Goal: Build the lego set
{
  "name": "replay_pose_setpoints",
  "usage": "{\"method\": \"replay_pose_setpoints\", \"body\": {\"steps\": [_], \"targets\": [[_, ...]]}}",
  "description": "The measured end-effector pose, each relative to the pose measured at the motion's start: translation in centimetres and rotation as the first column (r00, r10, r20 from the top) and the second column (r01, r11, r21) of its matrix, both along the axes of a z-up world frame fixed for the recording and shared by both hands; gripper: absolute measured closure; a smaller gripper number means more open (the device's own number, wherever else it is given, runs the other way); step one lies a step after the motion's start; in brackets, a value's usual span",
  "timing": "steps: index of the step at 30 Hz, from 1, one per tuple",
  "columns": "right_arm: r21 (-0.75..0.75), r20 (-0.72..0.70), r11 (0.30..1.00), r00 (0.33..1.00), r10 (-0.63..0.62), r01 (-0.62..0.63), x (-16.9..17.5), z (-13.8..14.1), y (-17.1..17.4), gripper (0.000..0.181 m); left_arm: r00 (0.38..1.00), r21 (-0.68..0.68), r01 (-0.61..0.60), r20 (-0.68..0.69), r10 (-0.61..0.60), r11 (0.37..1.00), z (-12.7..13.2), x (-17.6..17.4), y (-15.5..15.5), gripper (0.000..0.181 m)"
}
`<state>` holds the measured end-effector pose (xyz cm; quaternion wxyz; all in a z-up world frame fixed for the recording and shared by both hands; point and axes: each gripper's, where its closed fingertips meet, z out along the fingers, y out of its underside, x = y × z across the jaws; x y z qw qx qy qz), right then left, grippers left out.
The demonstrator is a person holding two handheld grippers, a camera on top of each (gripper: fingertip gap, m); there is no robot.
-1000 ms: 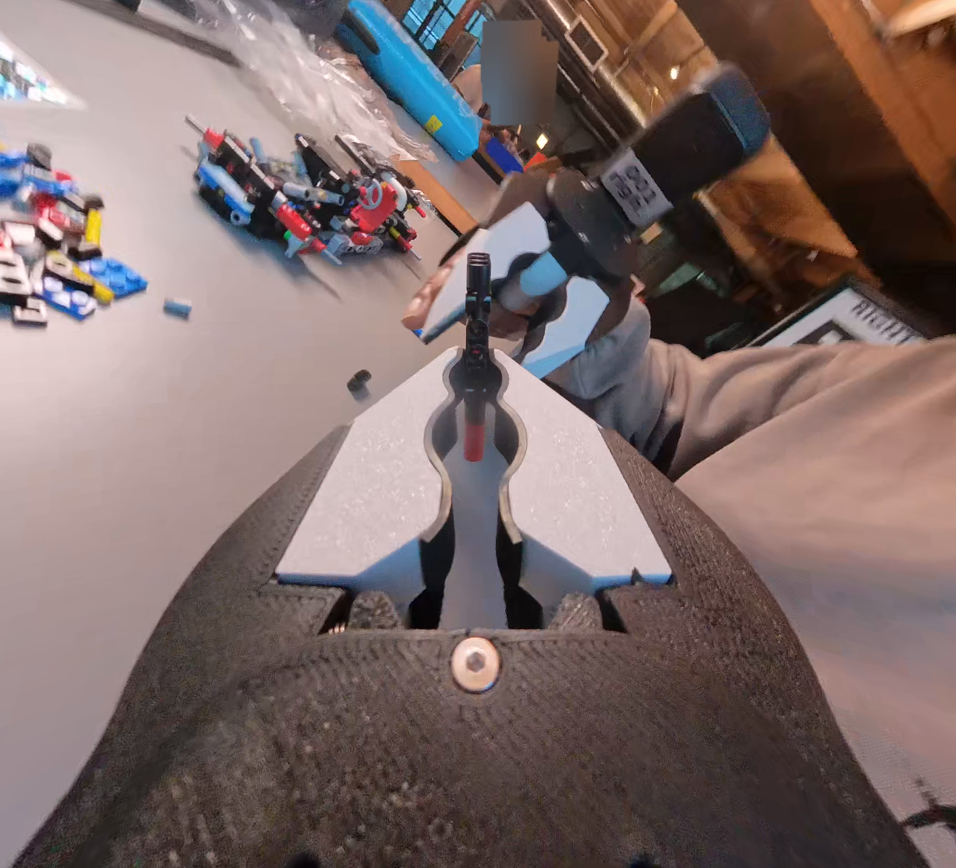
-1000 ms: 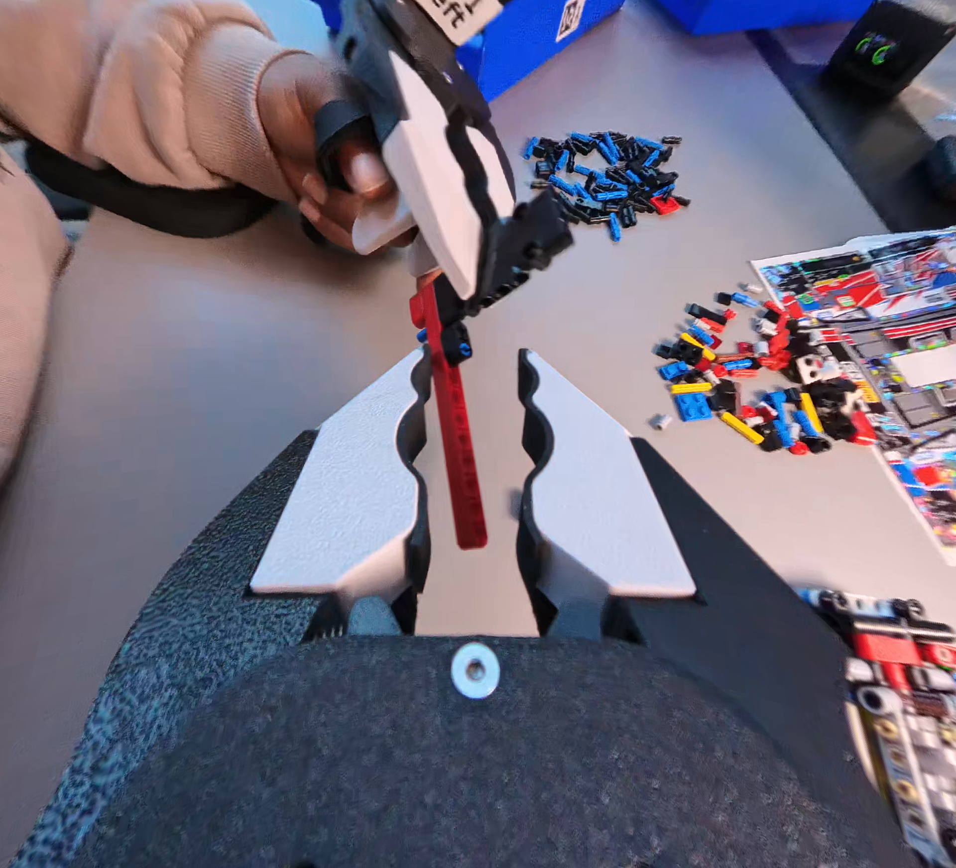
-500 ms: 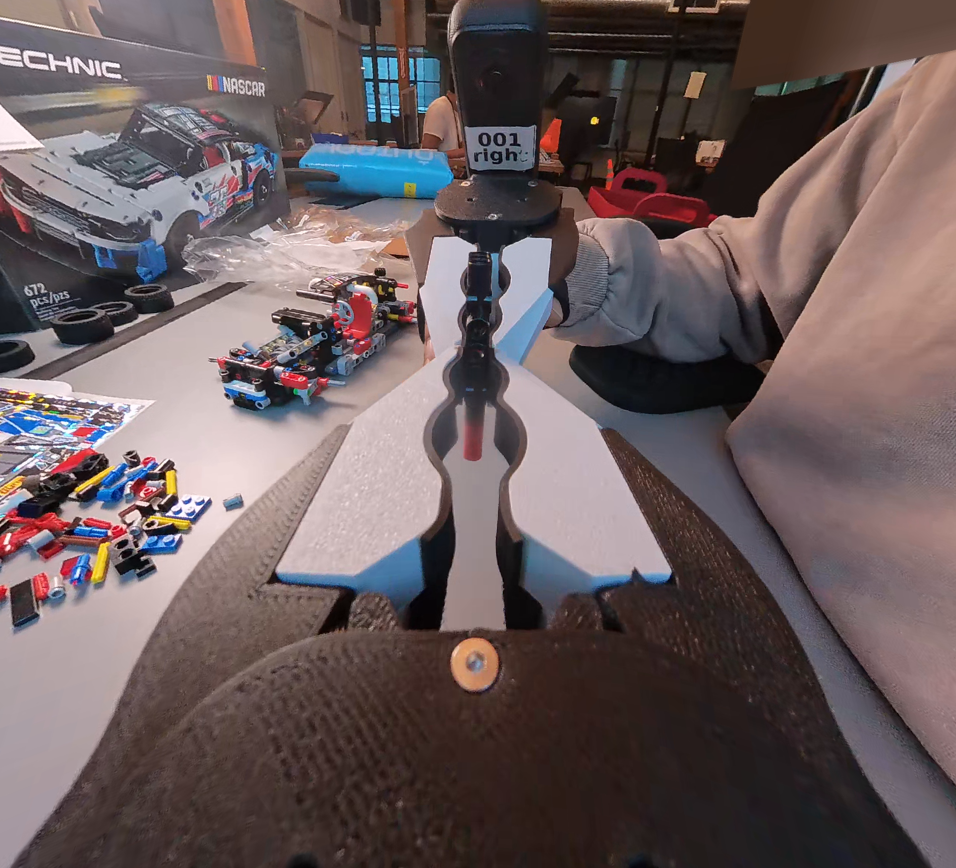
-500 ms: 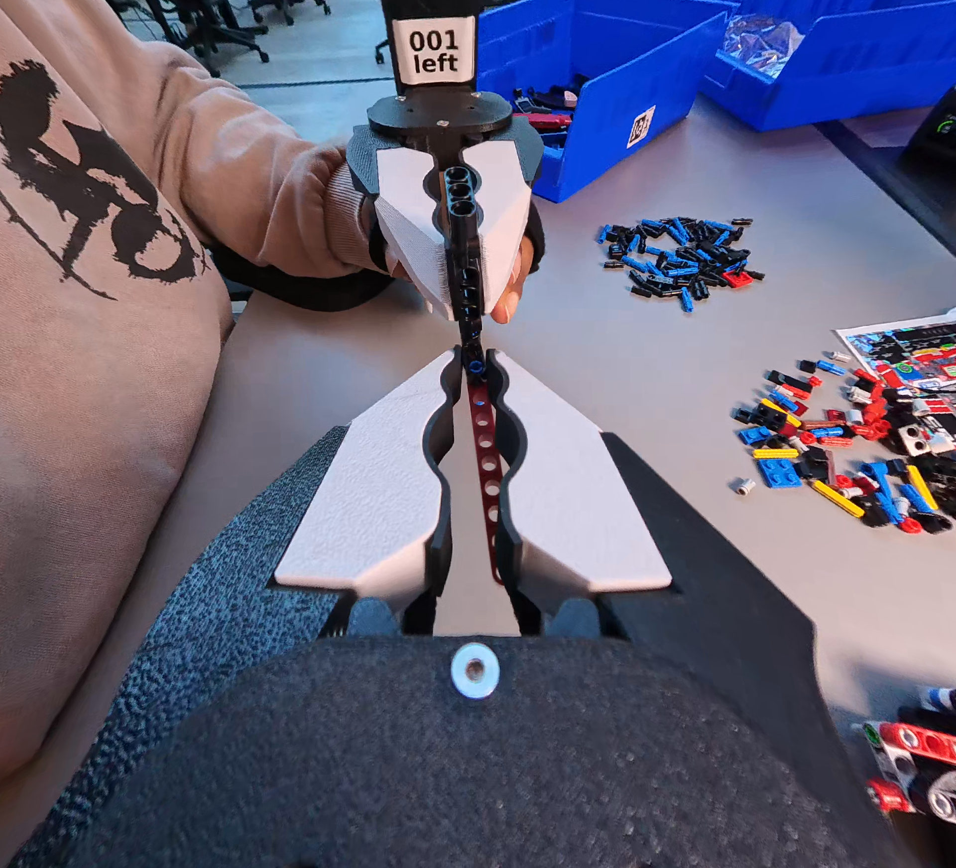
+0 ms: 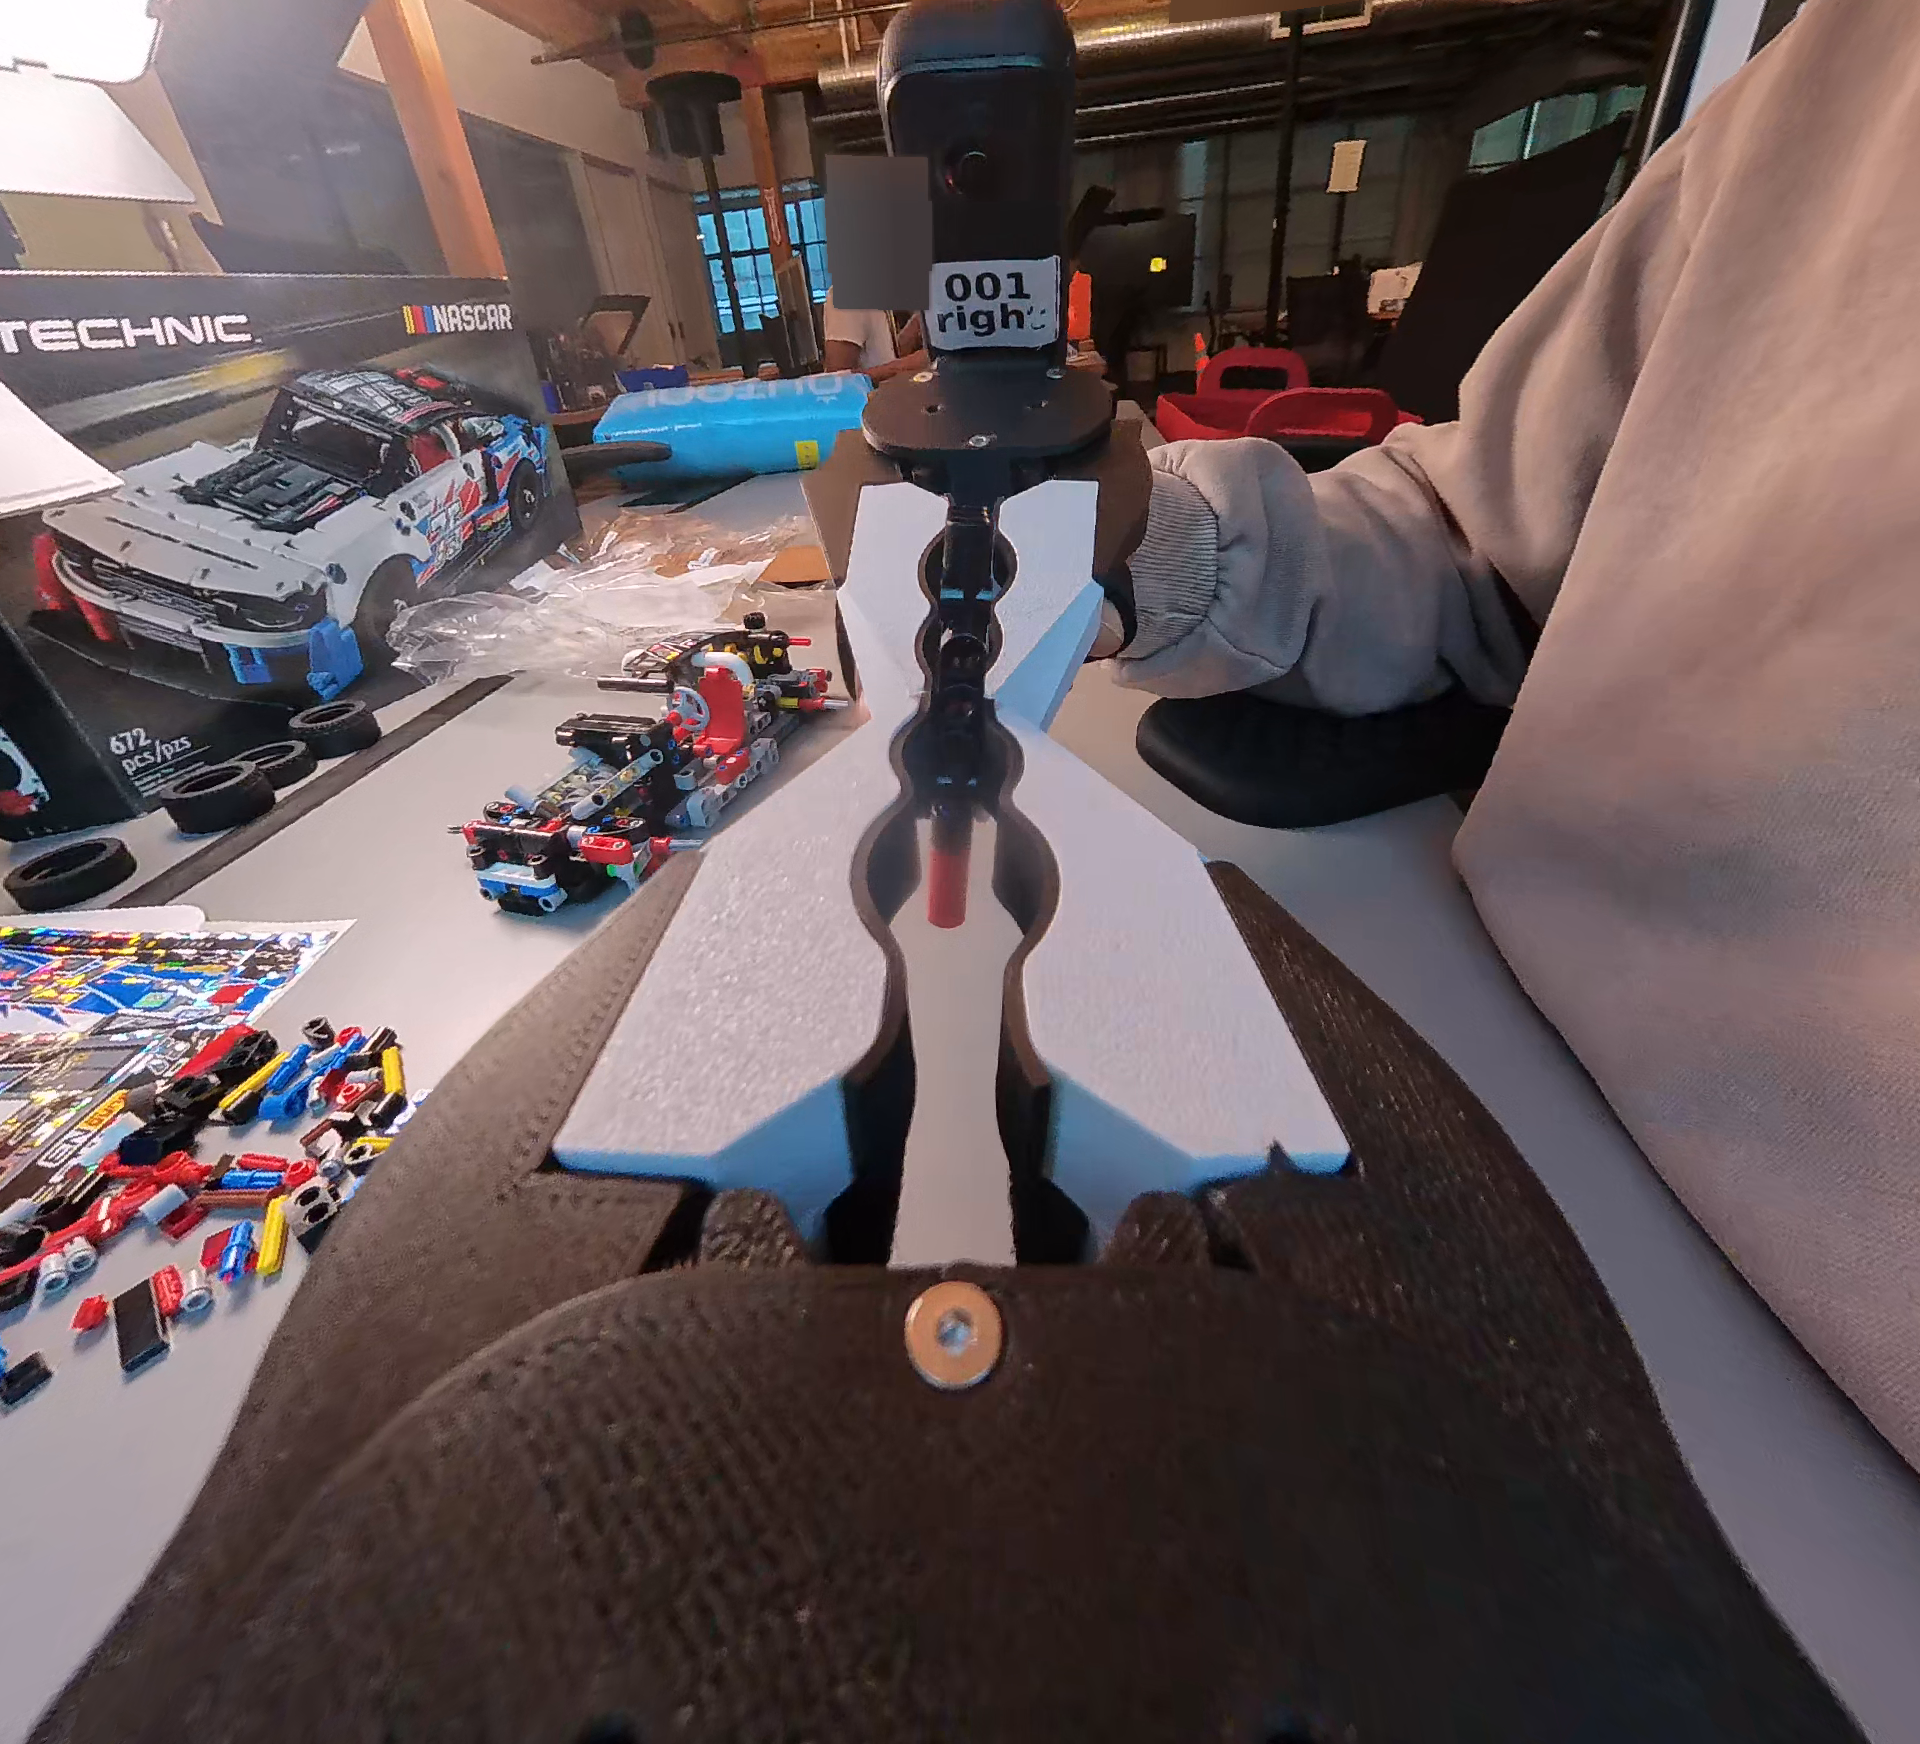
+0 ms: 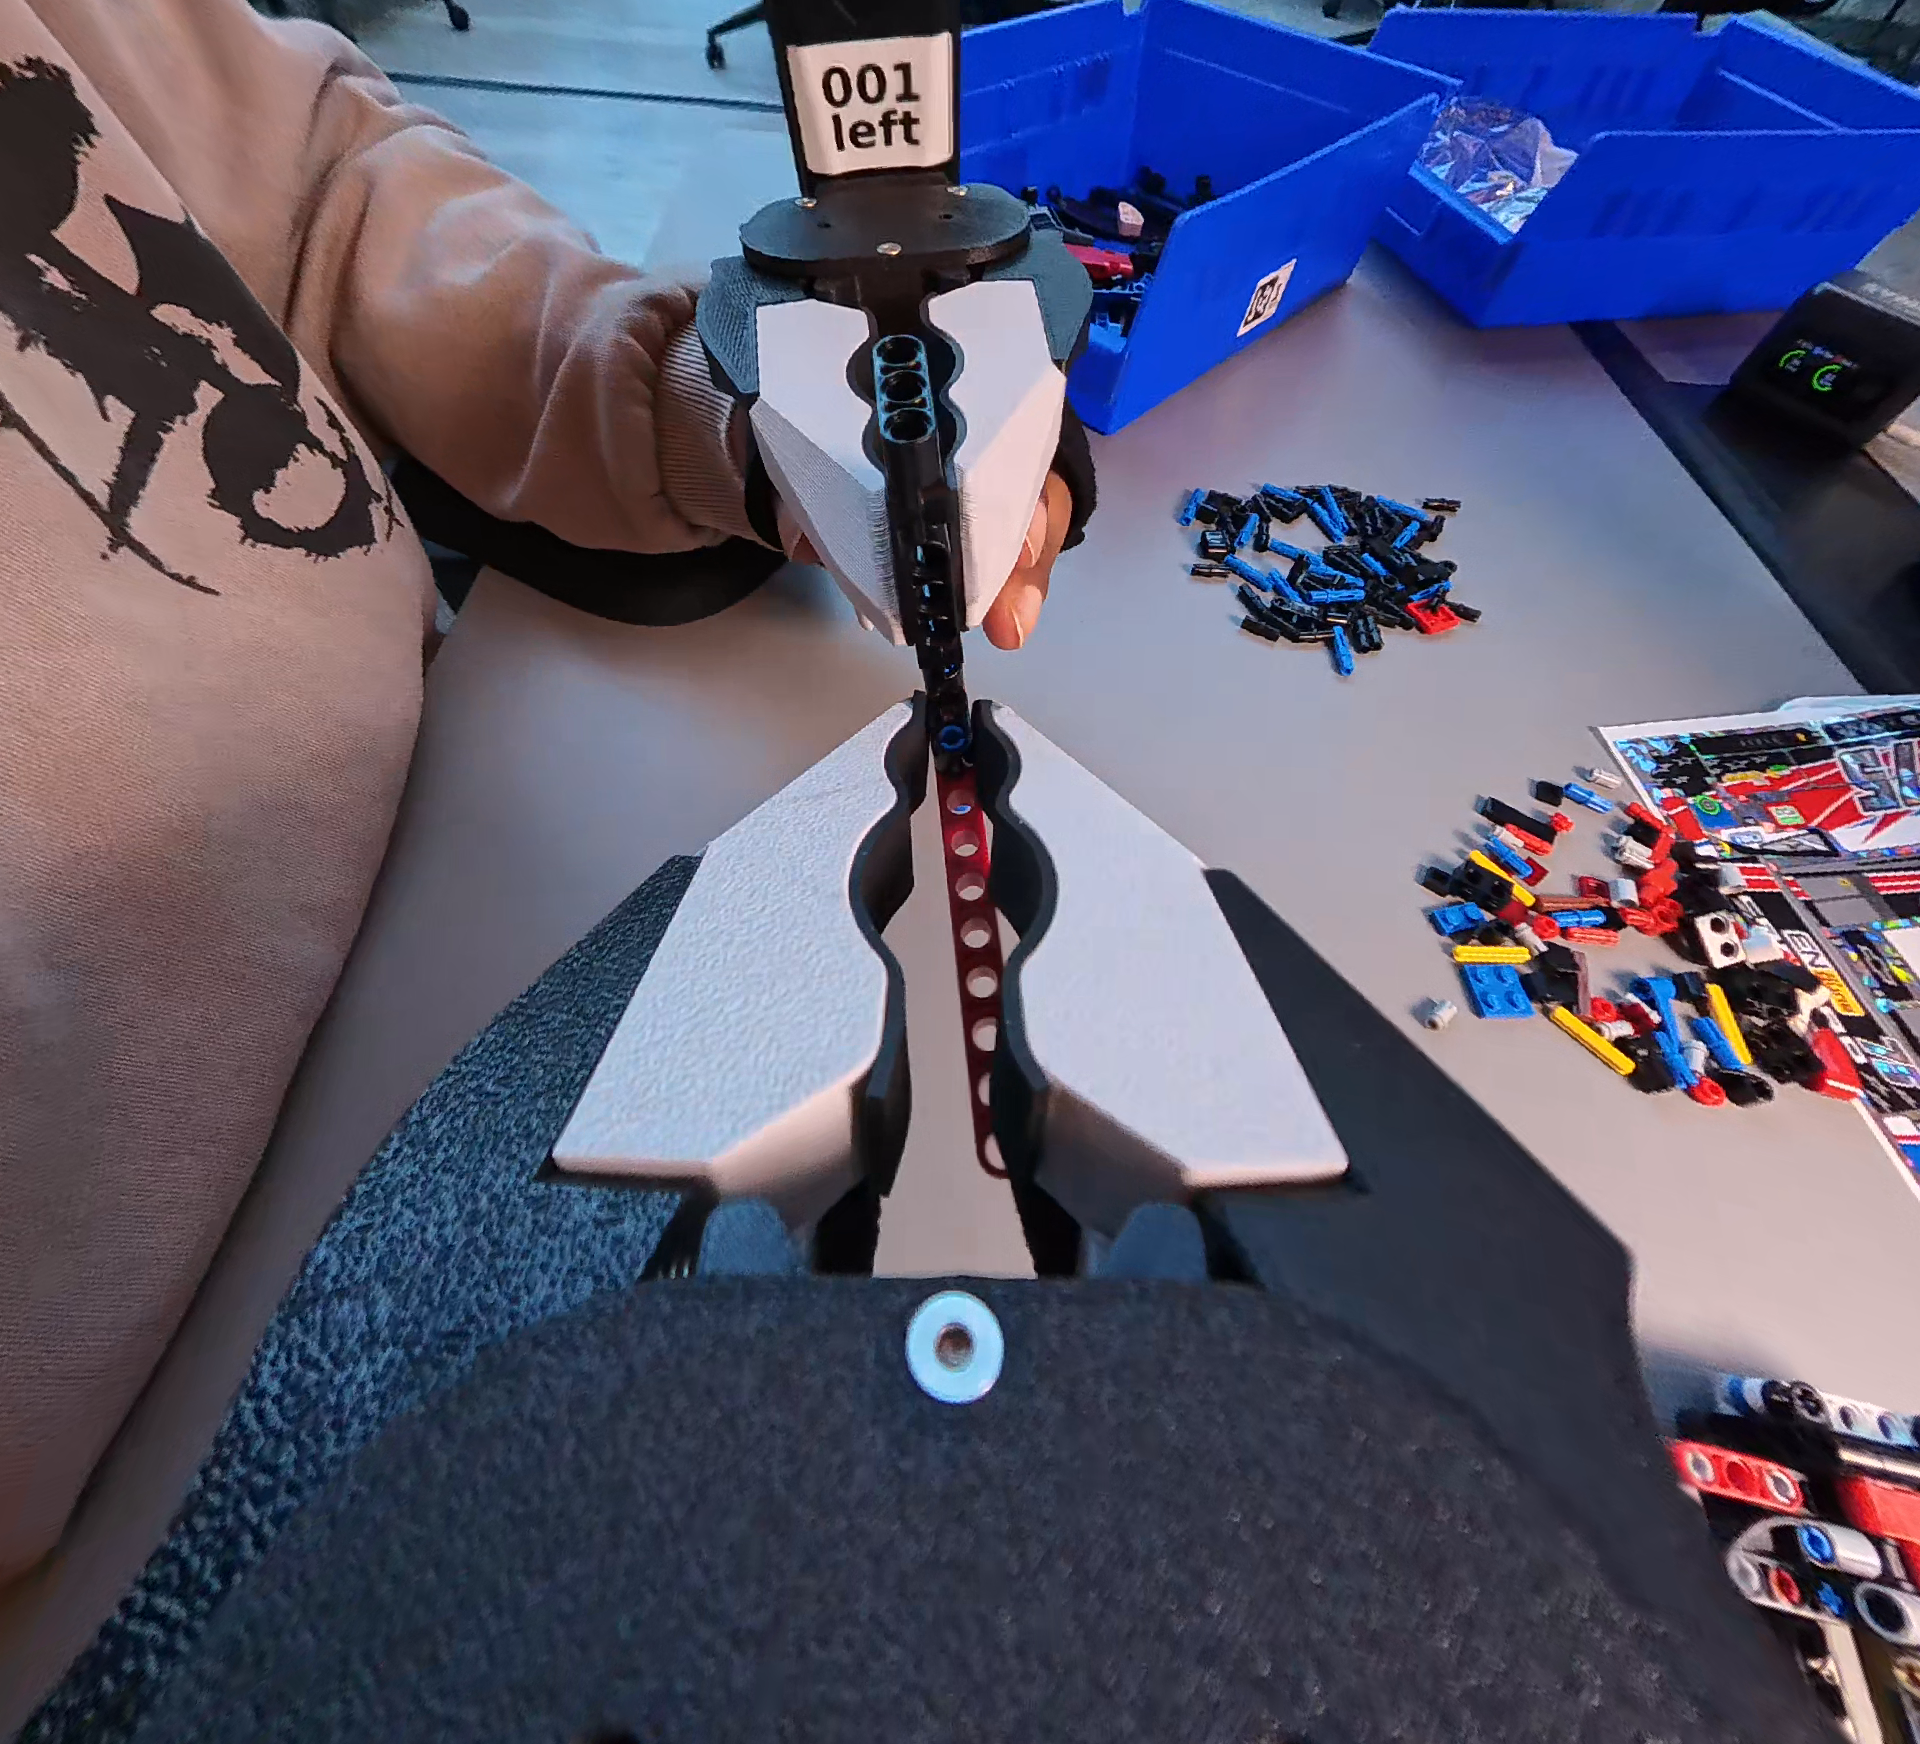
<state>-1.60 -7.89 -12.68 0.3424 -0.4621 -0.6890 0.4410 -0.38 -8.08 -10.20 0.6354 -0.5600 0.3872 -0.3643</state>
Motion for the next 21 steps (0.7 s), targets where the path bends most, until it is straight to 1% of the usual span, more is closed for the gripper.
{"method": "replay_pose_setpoints", "body": {"steps": [3,6,9,10,11,12,14,16,18,19,20,21], "targets": [[0.035,-0.001,0.999,1.0,0.011,-0.011,0.1,0.0,-0.2,0.176,1.0,-0.01,0.019,0.009,-0.019,1.0,0.0,0.1,-0.1,0.176],[0.032,0.01,0.999,1.0,0.016,-0.016,0.2,-0.1,-0.3,0.176,0.999,-0.021,0.03,0.012,-0.03,0.999,-0.1,0.1,-0.2,0.176],[0.033,0.009,0.999,1.0,-0.014,0.014,0.2,-0.2,0.3,0.175,0.999,-0.084,0.011,0.052,-0.007,0.996,-0.2,-0.2,0.7,0.176],[0.028,0.002,0.999,1.0,-0.021,0.021,0.3,0.0,0.7,0.168,0.996,-0.133,-0.006,0.089,0.018,0.991,-0.2,-0.6,1.3,0.176],[0.01,0.002,1.0,1.0,-0.027,0.027,0.6,0.1,1.2,0.154,0.989,-0.203,-0.017,0.142,0.047,0.979,-0.1,-1.1,2.1,0.176],[0.006,0.0,0.998,0.998,-0.056,0.056,0.8,0.2,2.1,0.15,0.978,-0.292,-0.018,0.195,0.078,0.956,-0.2,-1.8,2.9,0.176],[0.067,-0.031,0.991,0.993,-0.118,0.12,1.1,0.2,4.0,0.148,0.955,-0.48,-0.01,0.255,0.151,0.877,-1.5,-3.1,4.5,0.176],[0.233,-0.05,0.959,0.987,-0.153,0.16,1.1,-0.4,5.1,0.148,0.919,-0.631,0.052,0.334,0.211,0.774,-2.8,-4.0,5.6,0.177],[0.418,-0.001,0.896,0.987,-0.161,0.147,0.9,-2.2,5.4,0.149,0.871,-0.723,0.171,0.429,0.24,0.67,-3.6,-4.4,6.0,0.177],[0.482,0.031,0.867,0.986,-0.166,0.13,0.8,-3.2,5.5,0.15,0.861,-0.753,0.194,0.438,0.258,0.629,-4.3,-4.5,6.2,0.177],[0.523,0.046,0.843,0.983,-0.18,0.13,0.5,-4.0,5.6,0.155,0.859,-0.77,0.203,0.437,0.268,0.605,-4.9,-4.5,6.3,0.176],[0.547,0.052,0.827,0.981,-0.186,0.128,0.4,-4.5,5.7,0.17,0.862,-0.784,0.208,0.43,0.269,0.585,-5.3,-4.4,6.3,0.177]]}}
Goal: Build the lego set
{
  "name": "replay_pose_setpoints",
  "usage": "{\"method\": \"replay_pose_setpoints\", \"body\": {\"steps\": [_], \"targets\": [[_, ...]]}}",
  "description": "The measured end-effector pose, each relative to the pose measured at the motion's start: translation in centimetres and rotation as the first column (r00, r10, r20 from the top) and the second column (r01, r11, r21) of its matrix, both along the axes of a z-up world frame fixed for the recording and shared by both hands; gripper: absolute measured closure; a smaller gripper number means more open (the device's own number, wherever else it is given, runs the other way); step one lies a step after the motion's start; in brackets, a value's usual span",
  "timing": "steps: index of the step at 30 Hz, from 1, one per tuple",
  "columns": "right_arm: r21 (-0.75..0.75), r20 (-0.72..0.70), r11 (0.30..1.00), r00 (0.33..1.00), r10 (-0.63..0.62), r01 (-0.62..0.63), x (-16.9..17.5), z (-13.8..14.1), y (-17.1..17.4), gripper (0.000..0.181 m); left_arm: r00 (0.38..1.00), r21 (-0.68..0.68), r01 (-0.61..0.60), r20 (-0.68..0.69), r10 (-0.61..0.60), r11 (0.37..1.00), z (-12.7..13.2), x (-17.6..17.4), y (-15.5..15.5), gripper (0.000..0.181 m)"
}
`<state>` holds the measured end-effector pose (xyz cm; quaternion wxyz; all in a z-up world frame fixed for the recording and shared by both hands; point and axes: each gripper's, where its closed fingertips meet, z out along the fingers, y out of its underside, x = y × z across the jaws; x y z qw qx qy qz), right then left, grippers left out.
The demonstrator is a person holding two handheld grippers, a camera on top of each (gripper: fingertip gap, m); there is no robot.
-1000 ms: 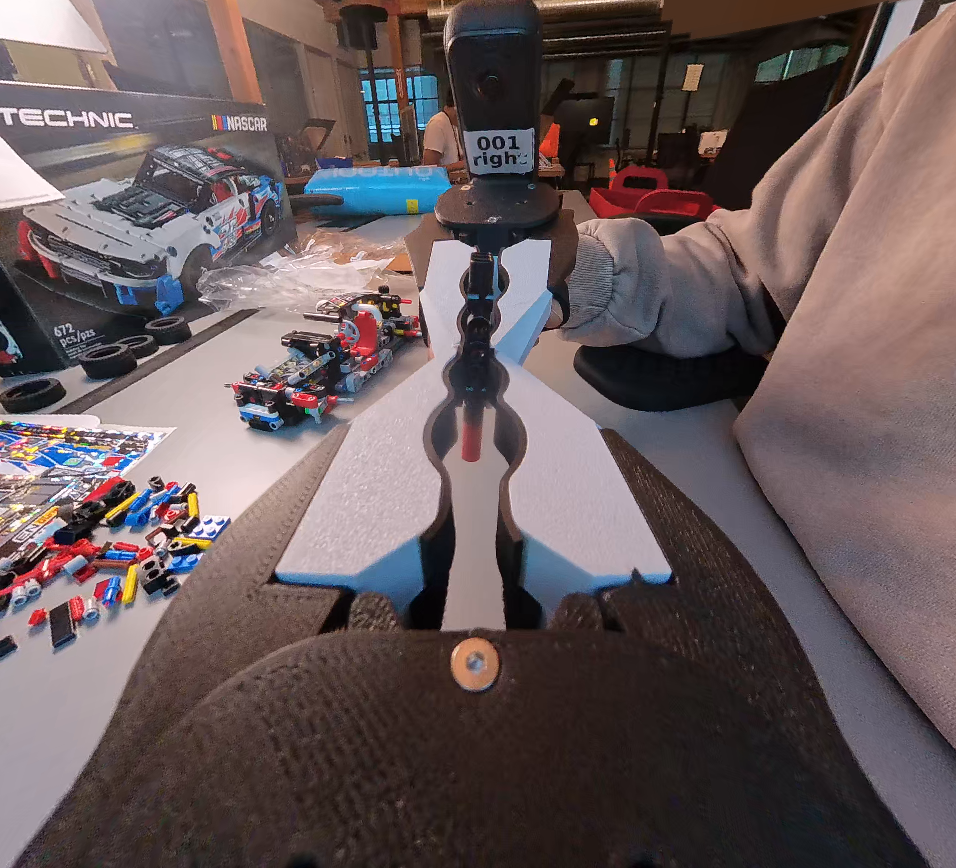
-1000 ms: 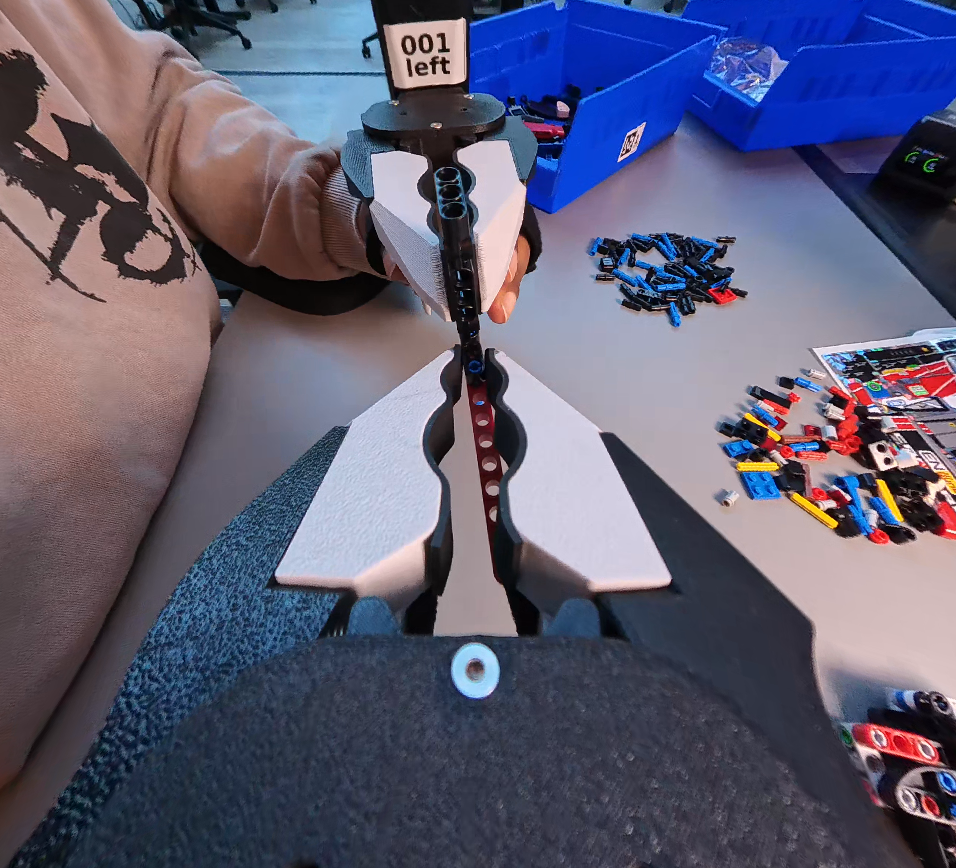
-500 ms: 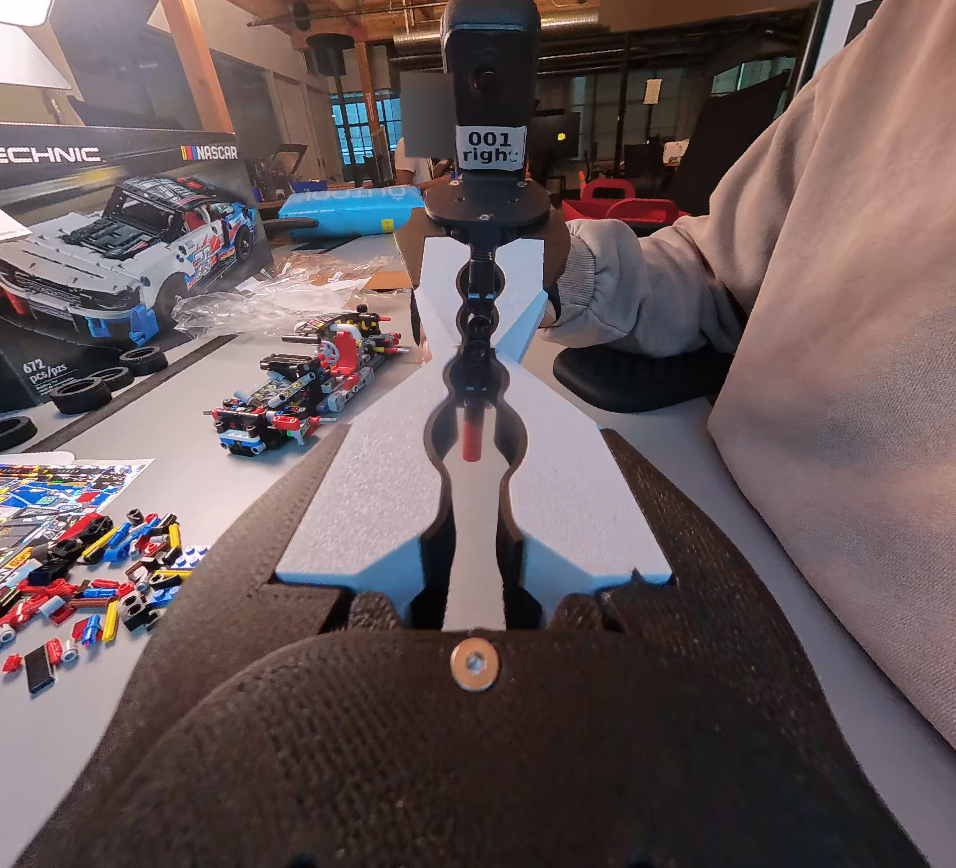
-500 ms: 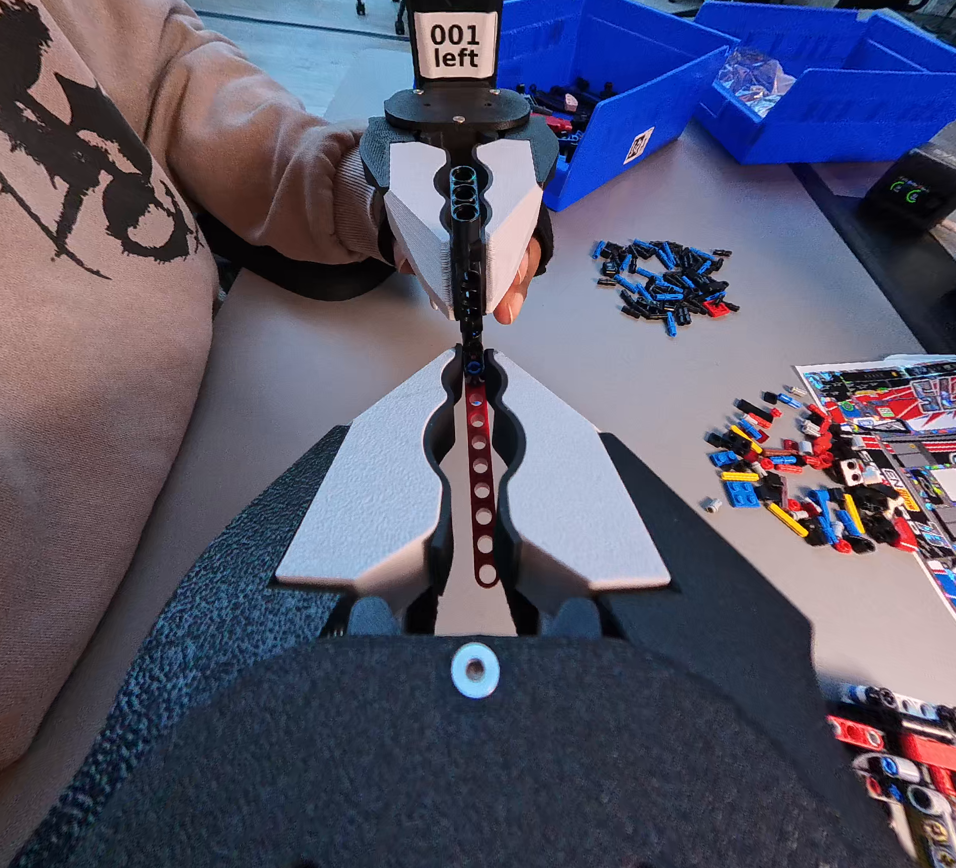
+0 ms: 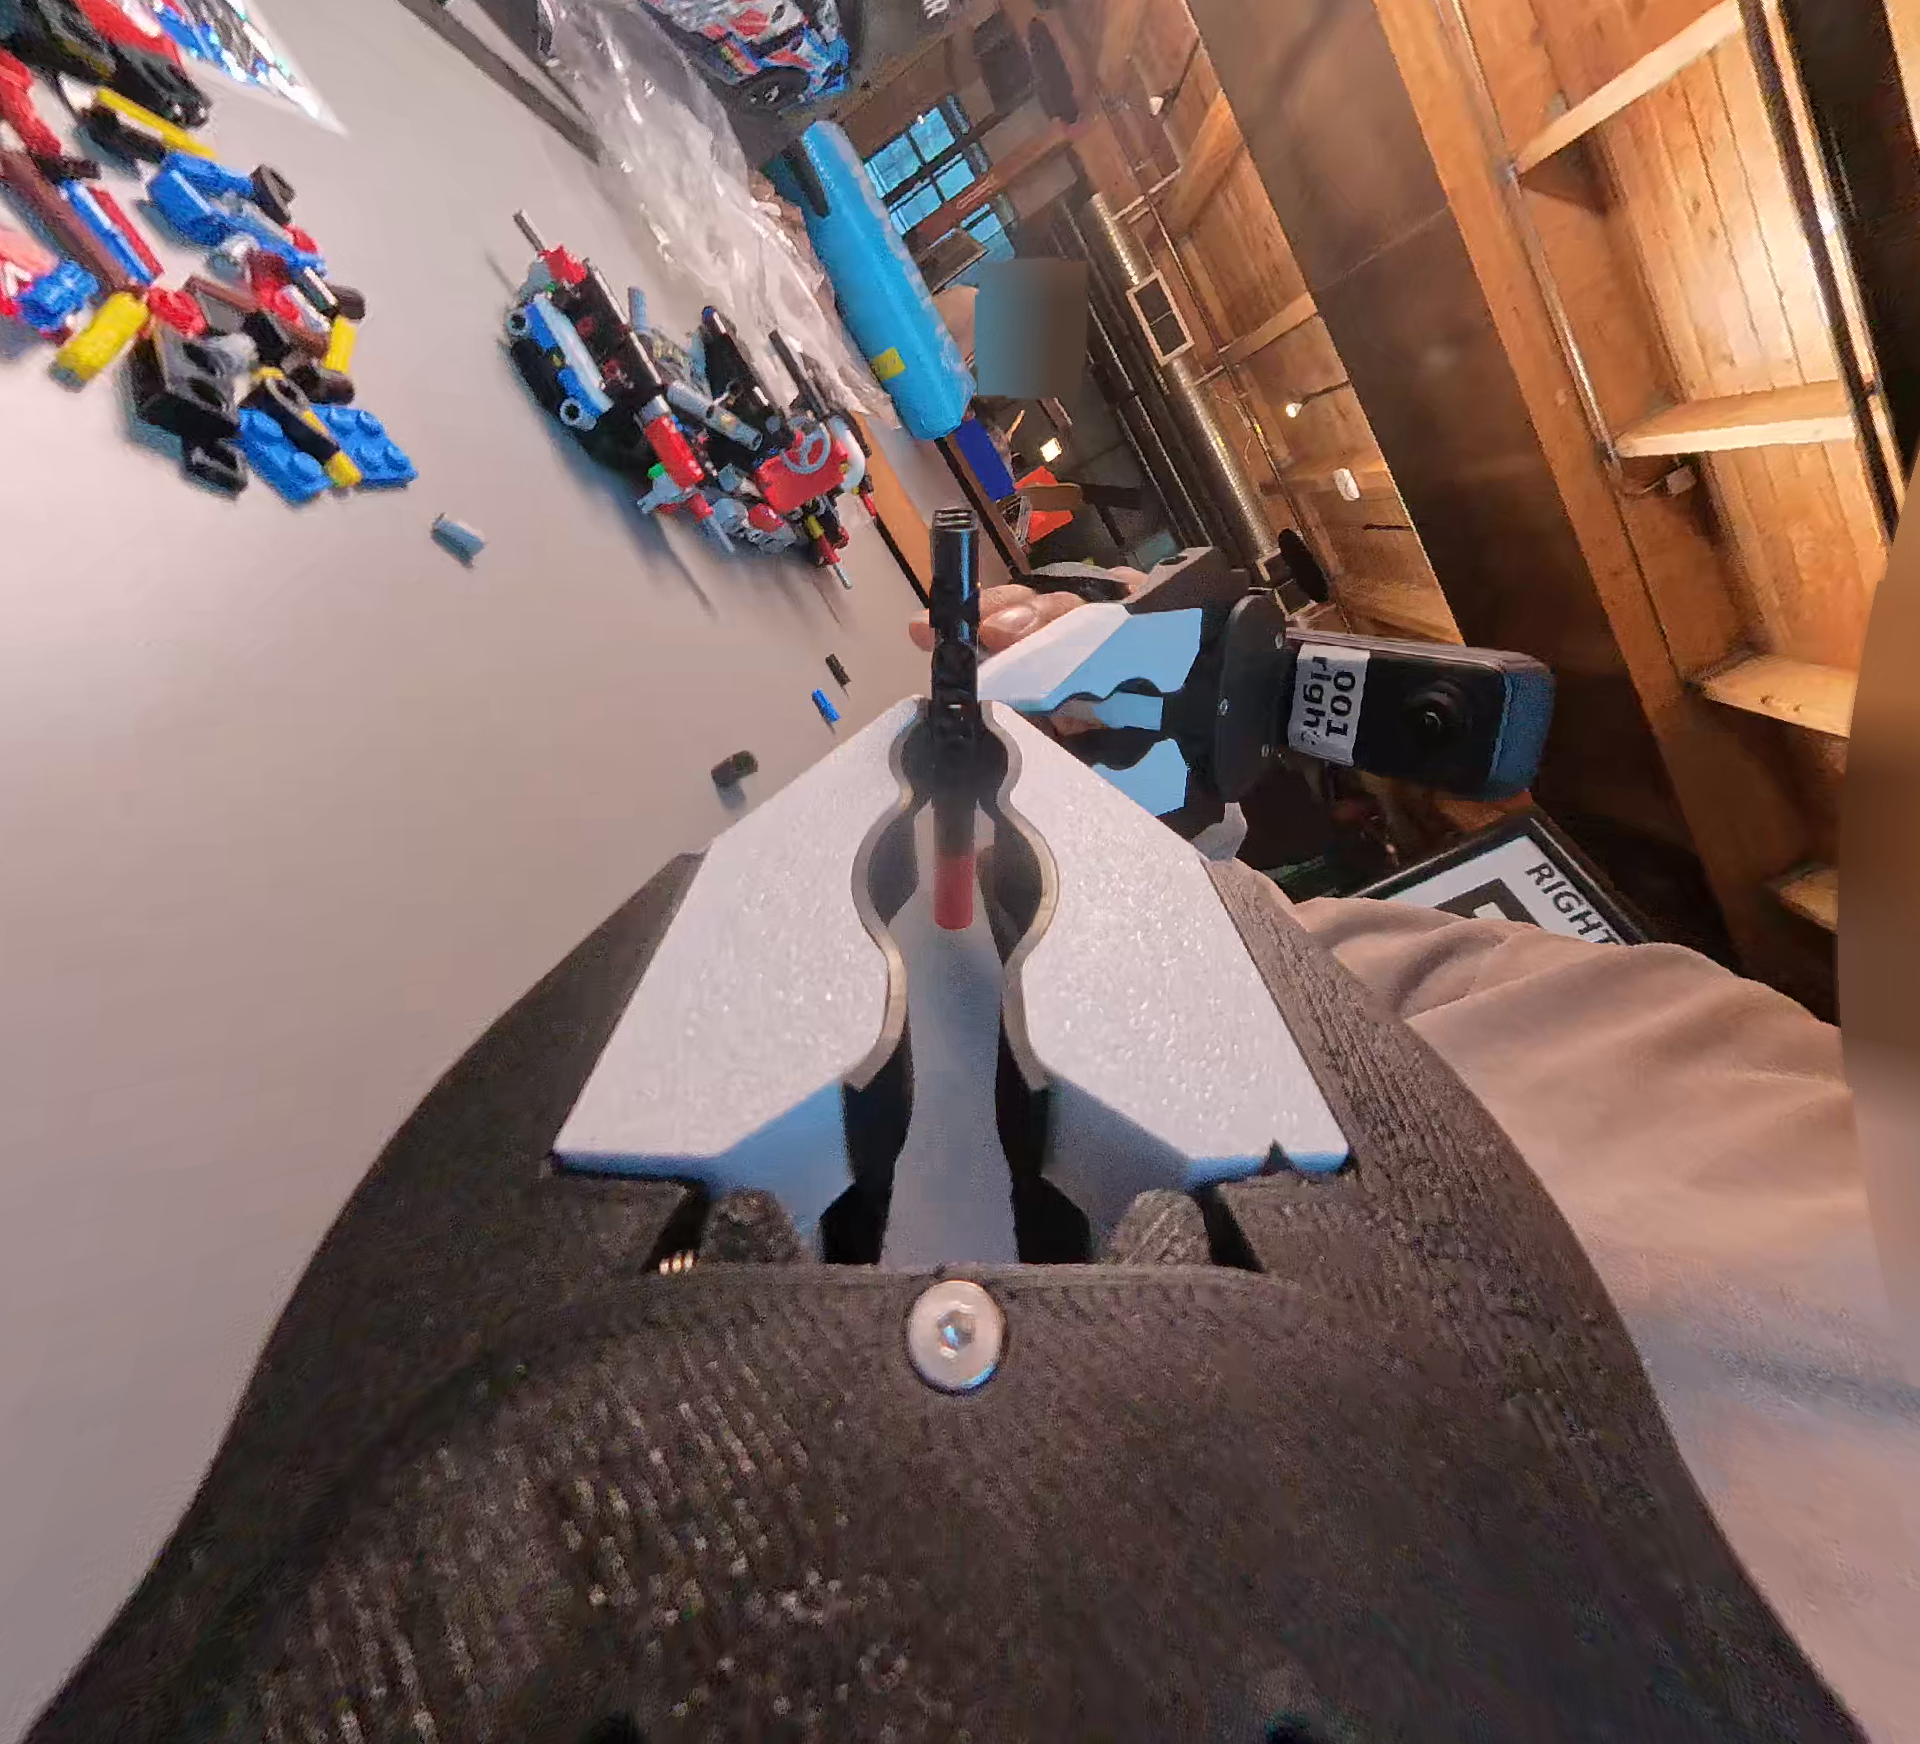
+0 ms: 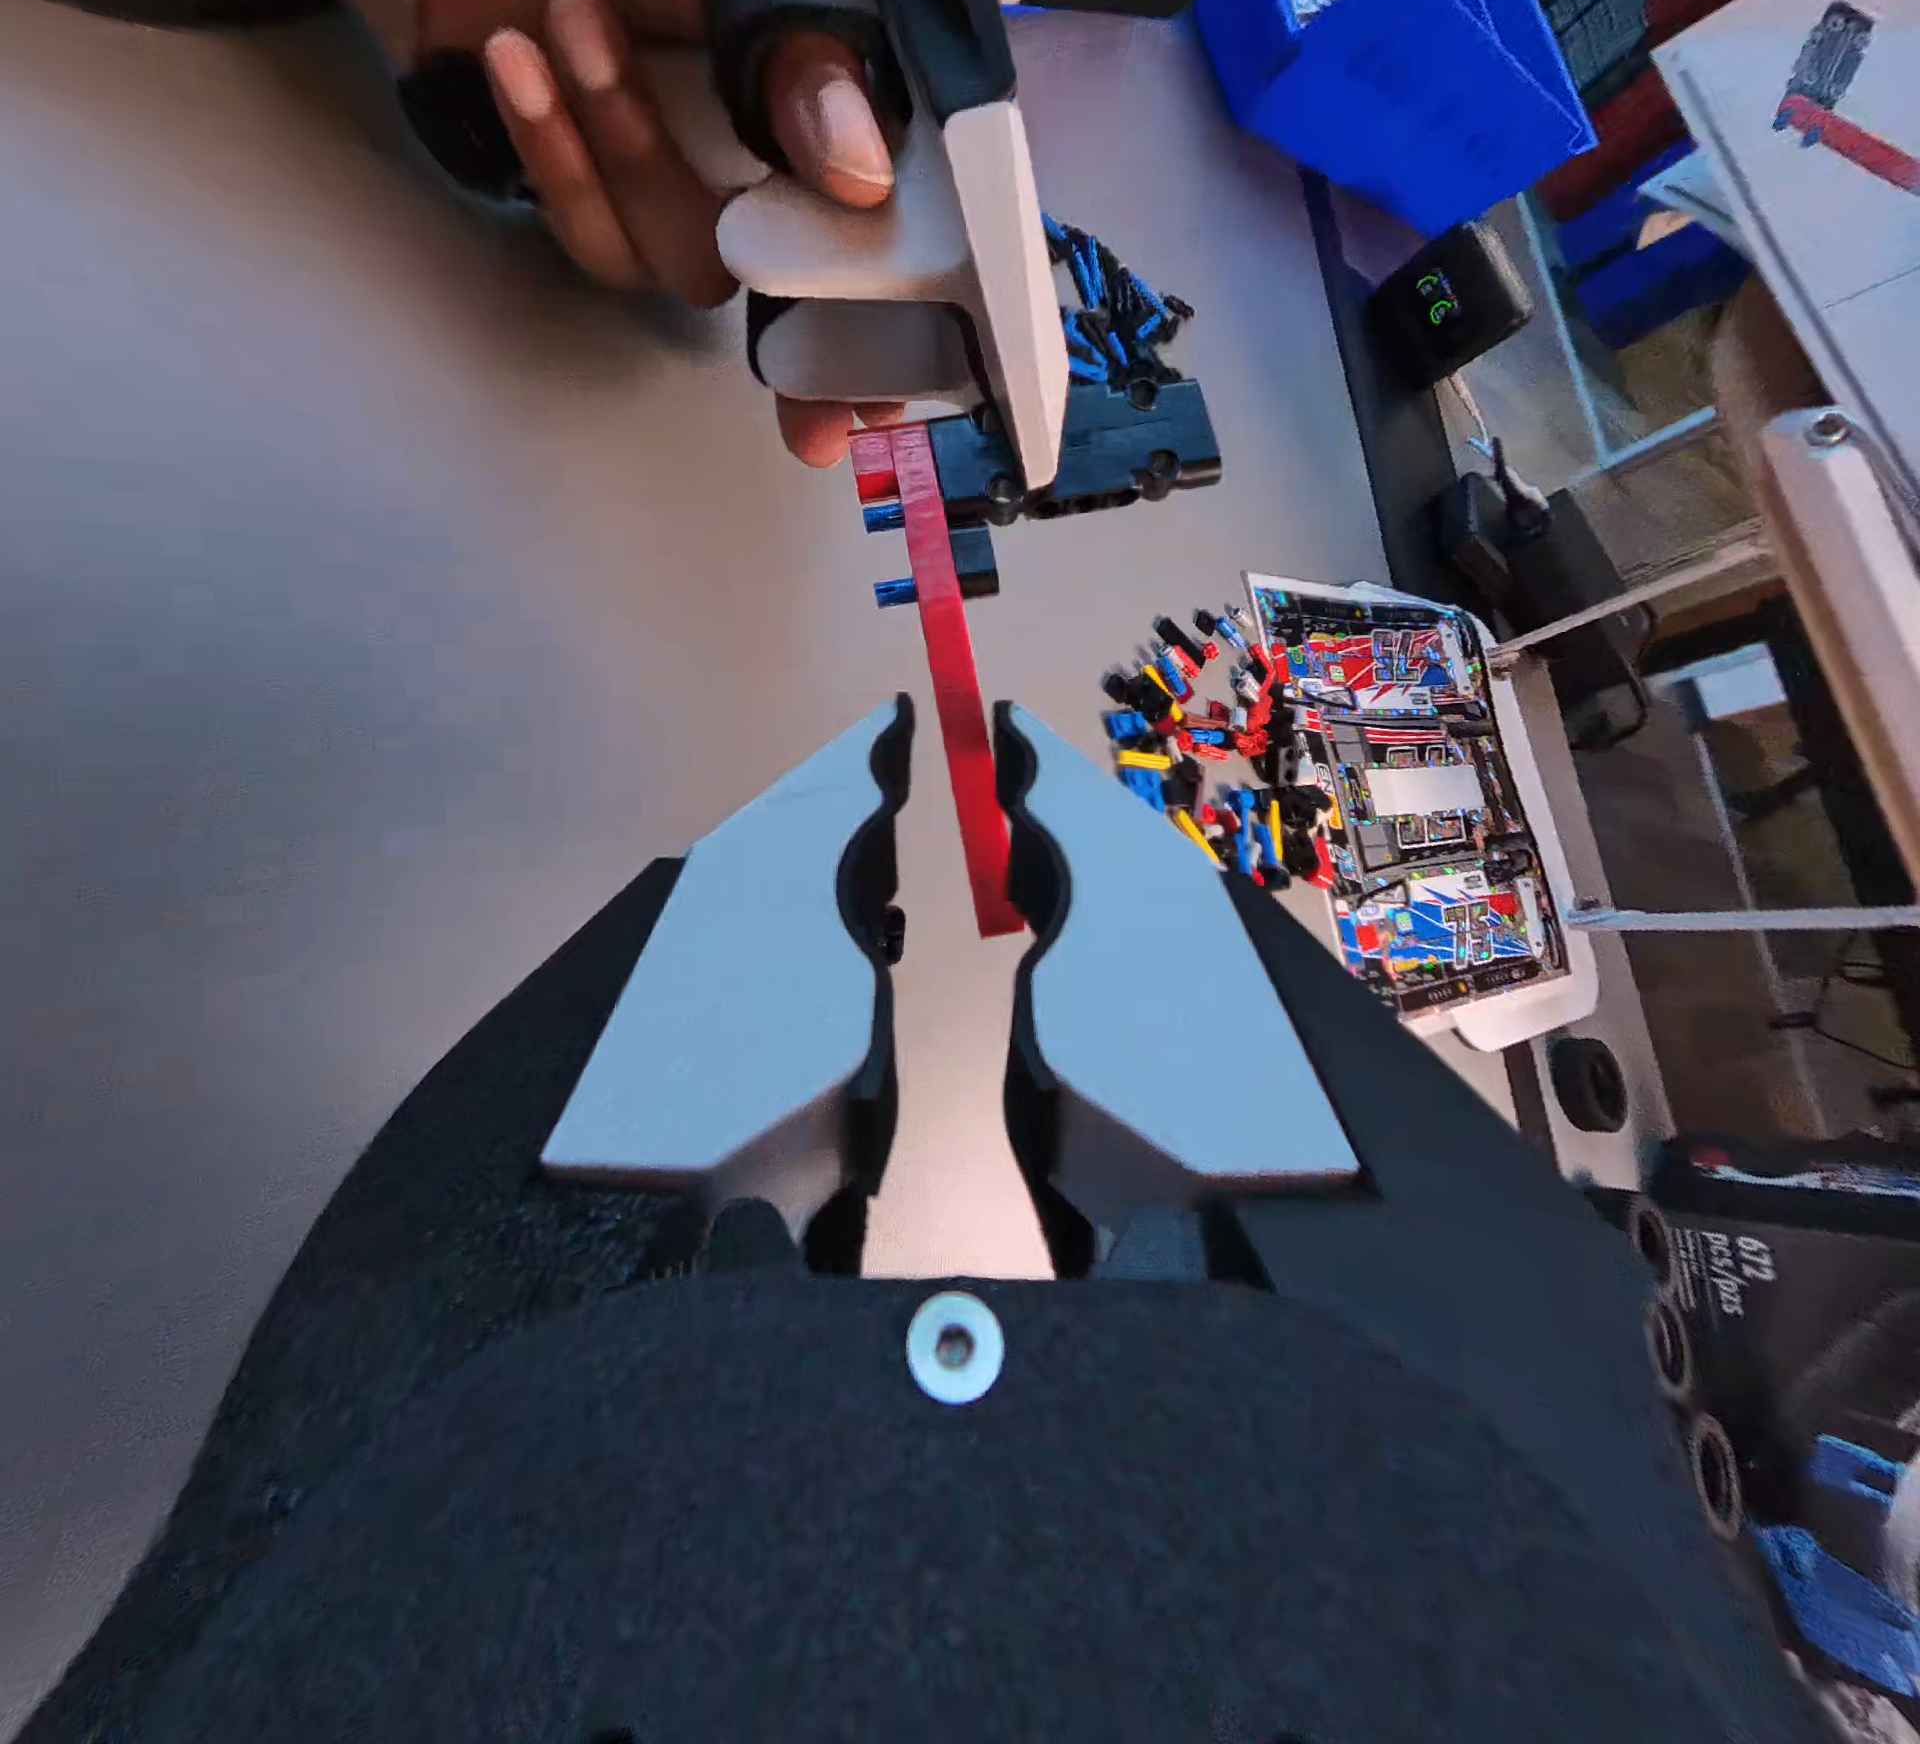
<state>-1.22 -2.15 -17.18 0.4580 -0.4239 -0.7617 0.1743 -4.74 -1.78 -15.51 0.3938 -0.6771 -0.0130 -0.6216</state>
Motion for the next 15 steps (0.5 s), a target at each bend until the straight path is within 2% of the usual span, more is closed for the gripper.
{"method": "replay_pose_setpoints", "body": {"steps": [1,7,10,13,14,15], "targets": [[0.016,0.009,1.0,1.0,0.003,-0.003,-0.08,-0.4,0.01,0.175,1.0,-0.013,0.003,-0.007,-0.003,1.0,-0.32,0.04,0.02,0.176],[-0.033,0.002,0.999,1.0,-0.008,0.008,-0.05,-0.58,0.38,0.172,0.997,-0.07,0.01,0.072,-0.005,0.998,-0.5,-0.23,0.17,0.176],[-0.023,0.022,1.0,1.0,0.005,-0.005,0.09,-0.92,0.17,0.175,0.998,-0.074,0.013,0.057,-0.009,0.997,-0.73,-0.16,0.14,0.176],[-0.096,0.025,0.995,1.0,0.017,-0.014,0.17,-1.04,-0.25,0.176,1.0,-0.024,0.005,0.025,-0.005,1.0,-0.41,-0.1,0.14,0.176],[-0.137,0.02,0.991,1.0,0.011,-0.009,0.26,-0.92,-0.17,0.177,1.0,0.015,0.006,-0.006,-0.005,1.0,-0.14,-0.02,0.08,0.171],[-0.176,0.009,0.984,1.0,0.006,-0.005,0.44,-0.68,0.03,0.176,0.999,0.062,0.004,-0.044,-0.001,0.998,0.19,0.03,0.04,0.158]]}}
